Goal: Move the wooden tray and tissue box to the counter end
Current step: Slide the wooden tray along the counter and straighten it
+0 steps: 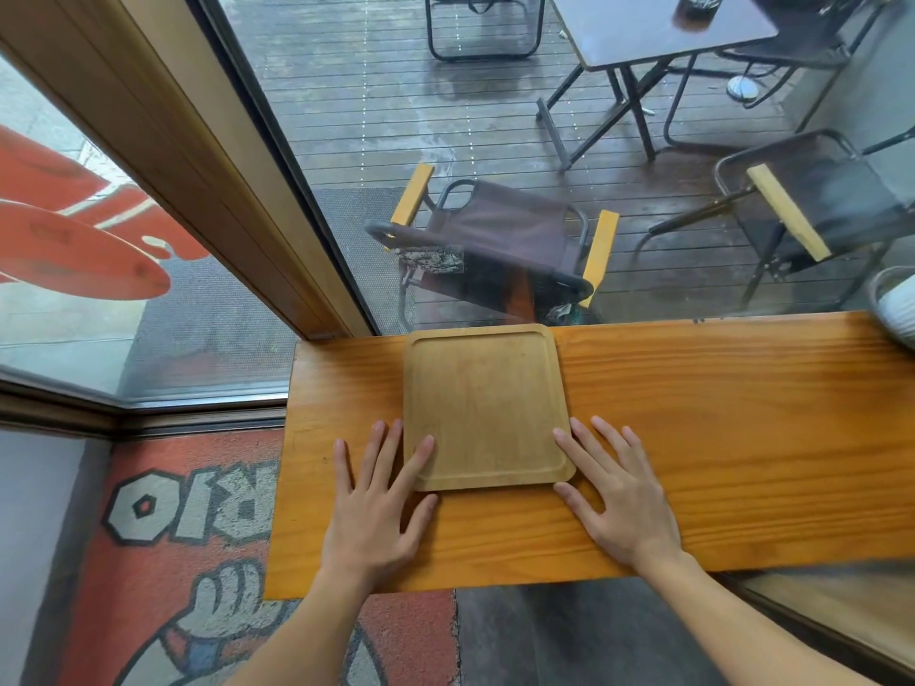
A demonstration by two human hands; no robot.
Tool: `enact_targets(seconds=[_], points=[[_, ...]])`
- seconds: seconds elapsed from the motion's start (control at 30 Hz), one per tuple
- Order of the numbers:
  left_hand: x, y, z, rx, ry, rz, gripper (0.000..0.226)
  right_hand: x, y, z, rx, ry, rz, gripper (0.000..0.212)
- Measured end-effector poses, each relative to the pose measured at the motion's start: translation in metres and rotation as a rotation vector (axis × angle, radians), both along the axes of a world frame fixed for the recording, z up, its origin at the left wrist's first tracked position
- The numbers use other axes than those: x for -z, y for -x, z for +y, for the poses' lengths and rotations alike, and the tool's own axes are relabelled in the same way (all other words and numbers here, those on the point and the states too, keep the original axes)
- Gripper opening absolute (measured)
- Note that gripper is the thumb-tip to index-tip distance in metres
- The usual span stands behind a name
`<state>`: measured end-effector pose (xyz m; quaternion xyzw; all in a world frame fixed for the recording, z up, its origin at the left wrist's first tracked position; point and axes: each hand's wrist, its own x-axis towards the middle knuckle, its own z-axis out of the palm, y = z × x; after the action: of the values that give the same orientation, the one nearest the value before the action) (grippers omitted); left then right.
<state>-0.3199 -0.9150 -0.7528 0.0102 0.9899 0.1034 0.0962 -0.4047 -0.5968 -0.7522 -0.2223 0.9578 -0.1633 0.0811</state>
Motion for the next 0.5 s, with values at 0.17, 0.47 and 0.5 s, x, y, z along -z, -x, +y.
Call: enact_targets(seconds=[0.17, 0.47, 0.5], points=[[0.0000, 0.0000, 0.0006, 0.001, 0.018, 0.002, 0.066, 0.0000, -0.0001, 0.0002, 0.002, 0.005, 0.008, 0.061], [-0.0041, 0.0010, 0.0026, -0.011, 0.037, -0.005, 0.066, 0.0006, -0.0003, 0.0001, 0.001, -0.008, 0.005, 0.061], [-0.0043, 0.0011, 0.0028, -0.011, 0.038, -0.004, 0.066, 0.0008, -0.0005, 0.0001, 0.000, -0.009, 0.005, 0.061]])
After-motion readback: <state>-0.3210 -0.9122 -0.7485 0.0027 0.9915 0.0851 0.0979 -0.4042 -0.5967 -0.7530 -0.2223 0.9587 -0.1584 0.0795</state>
